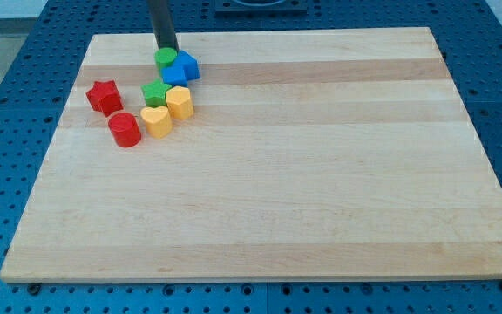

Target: Point your hand above the blue triangle

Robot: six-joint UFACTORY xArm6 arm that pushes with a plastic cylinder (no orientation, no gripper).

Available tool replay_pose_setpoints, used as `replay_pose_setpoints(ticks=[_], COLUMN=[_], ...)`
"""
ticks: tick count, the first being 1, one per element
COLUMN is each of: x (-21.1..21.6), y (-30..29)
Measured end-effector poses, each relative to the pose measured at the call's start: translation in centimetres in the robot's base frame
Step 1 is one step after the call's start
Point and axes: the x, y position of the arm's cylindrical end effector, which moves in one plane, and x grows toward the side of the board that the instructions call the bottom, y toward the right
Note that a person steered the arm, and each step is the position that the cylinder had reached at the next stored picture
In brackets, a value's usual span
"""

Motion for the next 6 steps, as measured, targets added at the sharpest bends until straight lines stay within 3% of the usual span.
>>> replay_pose_setpoints(ticks=[3, 4, 6], x=[17.2, 17.4, 5.5], y=[0.0, 0.1, -0.1])
